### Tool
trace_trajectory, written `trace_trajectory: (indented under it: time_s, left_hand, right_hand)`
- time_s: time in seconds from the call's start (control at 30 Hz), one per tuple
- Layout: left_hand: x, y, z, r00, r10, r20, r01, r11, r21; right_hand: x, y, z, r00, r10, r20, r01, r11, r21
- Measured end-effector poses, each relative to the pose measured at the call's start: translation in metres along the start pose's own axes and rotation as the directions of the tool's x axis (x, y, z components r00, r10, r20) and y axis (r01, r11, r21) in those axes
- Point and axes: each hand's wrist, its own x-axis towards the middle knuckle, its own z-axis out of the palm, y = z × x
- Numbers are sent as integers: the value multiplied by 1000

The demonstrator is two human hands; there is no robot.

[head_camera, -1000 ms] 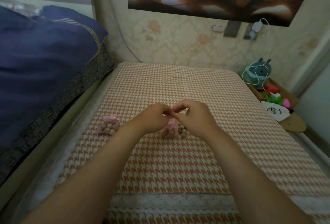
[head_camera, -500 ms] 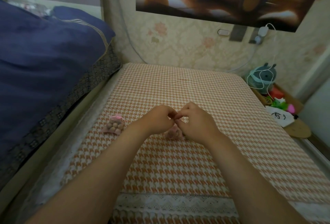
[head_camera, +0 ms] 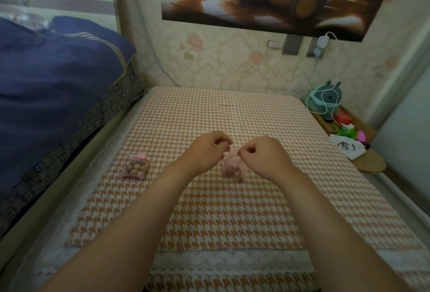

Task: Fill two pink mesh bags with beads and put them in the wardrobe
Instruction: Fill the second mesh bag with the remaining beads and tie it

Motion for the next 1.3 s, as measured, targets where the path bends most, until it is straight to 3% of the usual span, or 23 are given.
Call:
trace_trajectory:
  time_s: [0.23, 0.37, 0.47, 0.8, 1.0, 1.1, 1.3]
  left_hand:
    - [-3, -5, 32, 993, -33, 111, 8, 975, 224]
    - [-1, -9, 52, 963, 19, 268, -134, 899, 418]
    - [2, -14, 61, 952, 20, 307, -182, 841, 509]
    - [16, -24, 69, 980, 130, 149, -192, 813, 550]
    - [32, -23, 81, 932, 223, 287, -357, 711, 606]
    - [36, -24, 87, 893, 280, 353, -434, 741, 512]
    - [47, -26, 97, 931, 239, 276, -353, 781, 515]
  right_hand:
    - [-11, 33, -15, 995, 85, -44, -83, 996, 40]
    - [-16, 47, -16, 993, 118, -9, -118, 993, 0]
    - [-20, 52, -17, 995, 103, 13, -103, 995, 1]
    - [-20, 66, -22, 993, 116, 19, -116, 993, 36]
    - [-18, 71, -21, 989, 146, 4, -146, 988, 60]
    - [-16, 73, -26, 984, 174, -48, -171, 984, 60]
    - [-15, 75, -28, 986, 166, -16, -164, 983, 86]
